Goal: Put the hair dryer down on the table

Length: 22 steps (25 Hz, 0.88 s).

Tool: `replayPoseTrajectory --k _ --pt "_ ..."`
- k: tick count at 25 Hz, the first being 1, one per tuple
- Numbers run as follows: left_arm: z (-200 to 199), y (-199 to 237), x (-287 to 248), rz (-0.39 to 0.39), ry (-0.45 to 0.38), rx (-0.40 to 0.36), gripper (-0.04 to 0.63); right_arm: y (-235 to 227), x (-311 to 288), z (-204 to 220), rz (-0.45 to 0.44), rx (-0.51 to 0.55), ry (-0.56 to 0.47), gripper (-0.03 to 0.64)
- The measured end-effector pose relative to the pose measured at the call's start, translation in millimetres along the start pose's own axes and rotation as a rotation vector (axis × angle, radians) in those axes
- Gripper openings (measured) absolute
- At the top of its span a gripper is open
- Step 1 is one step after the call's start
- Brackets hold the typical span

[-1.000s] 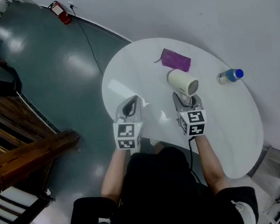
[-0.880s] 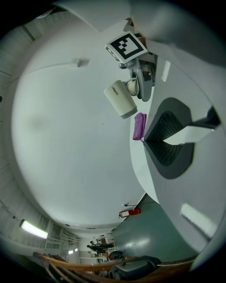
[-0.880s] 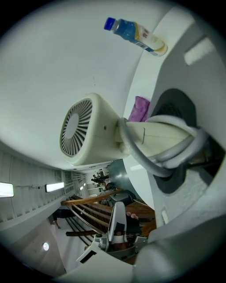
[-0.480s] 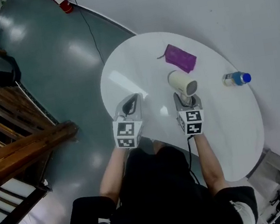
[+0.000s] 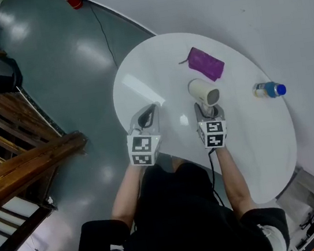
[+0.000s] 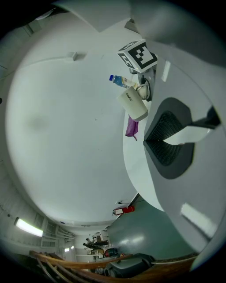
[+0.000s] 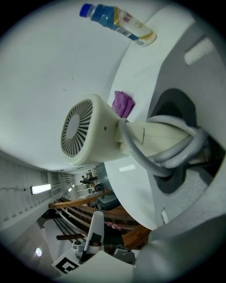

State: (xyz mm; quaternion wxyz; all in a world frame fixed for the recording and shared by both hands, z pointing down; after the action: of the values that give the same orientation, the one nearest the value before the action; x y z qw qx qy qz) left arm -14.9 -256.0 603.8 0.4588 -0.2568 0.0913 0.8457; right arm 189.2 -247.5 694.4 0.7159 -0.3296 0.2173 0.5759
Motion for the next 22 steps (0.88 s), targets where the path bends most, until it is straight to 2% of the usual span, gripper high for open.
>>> replayPoseTrajectory --k 22 --pt "5.3 3.4 -0.2 0.0 0.008 0.014 0.005 6.3 -16.9 7.8 0.035 0.056 0.066 0.199"
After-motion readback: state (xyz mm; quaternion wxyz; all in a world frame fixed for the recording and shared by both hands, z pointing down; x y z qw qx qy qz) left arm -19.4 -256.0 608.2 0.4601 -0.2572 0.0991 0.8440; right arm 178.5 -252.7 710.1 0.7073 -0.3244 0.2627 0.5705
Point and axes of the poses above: the fingertips, and each gripper's own axes: x backward along the fingers, y to its left, z out of its underside, the point moved 3 cm from there along x, backward along the fingers, and after that the axes turned 14 degrees about -x, right-handed, at the moved point
